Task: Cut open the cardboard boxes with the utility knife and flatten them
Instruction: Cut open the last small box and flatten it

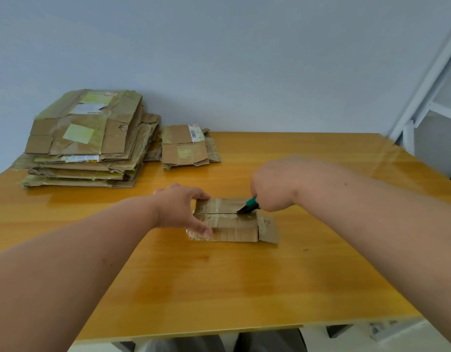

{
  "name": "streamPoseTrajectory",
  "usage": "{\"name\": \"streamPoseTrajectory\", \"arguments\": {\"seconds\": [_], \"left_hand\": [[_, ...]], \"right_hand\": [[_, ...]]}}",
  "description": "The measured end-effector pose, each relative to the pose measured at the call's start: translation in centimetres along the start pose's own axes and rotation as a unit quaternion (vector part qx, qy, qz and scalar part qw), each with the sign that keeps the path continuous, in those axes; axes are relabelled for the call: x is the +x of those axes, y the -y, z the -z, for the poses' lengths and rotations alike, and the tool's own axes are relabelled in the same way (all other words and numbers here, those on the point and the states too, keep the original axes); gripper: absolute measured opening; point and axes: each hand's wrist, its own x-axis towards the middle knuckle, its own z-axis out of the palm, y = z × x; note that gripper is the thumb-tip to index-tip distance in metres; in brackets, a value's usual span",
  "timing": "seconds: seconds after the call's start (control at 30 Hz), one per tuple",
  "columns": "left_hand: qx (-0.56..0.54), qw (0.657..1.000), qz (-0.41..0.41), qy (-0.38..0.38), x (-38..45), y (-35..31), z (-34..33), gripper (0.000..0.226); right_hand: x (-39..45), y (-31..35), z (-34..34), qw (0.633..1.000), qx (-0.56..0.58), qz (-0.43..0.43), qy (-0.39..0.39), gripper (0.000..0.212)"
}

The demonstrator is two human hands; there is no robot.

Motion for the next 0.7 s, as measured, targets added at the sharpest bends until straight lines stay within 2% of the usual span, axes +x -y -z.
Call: {"name": "streamPoseTrajectory", "arguments": {"seconds": [0.1, 0.27, 0.37, 0.43, 0.53, 0.63, 0.7], "left_hand": [[0.01, 1.0, 0.014, 0.009, 0.2, -0.1, 0.3, 0.115], [0.048, 0.999, 0.007, 0.001, 0.3, -0.7, 0.4, 0.11], [0.064, 0.998, 0.019, 0.014, 0.4, -0.5, 0.8, 0.122], [0.074, 0.997, 0.021, 0.025, 0.6, -0.1, 1.1, 0.126], [0.076, 0.995, 0.021, 0.064, 0.9, -1.3, 1.6, 0.116], [0.174, 0.984, -0.021, 0.044, 1.6, -3.9, 1.8, 0.106], [0.159, 0.985, -0.055, 0.03, 1.9, -5.5, 1.4, 0.106]], "right_hand": [[-0.4, -1.4, -0.3, 1.0, -0.013, -0.003, 0.018, 0.027], [-0.9, -3.5, -1.4, 0.999, 0.018, -0.024, 0.018, 0.028], [-2.1, -5.3, -3.4, 0.995, 0.008, -0.082, 0.053, 0.029], [-3.0, -7.0, -5.4, 0.989, 0.091, -0.107, 0.054, 0.025], [-3.3, -8.0, -7.4, 0.948, 0.296, -0.118, -0.005, 0.028], [-1.8, -6.3, -8.9, 0.913, 0.395, -0.1, -0.032, 0.031], [-0.8, -5.1, -9.9, 0.875, 0.473, -0.092, -0.041, 0.028]]}}
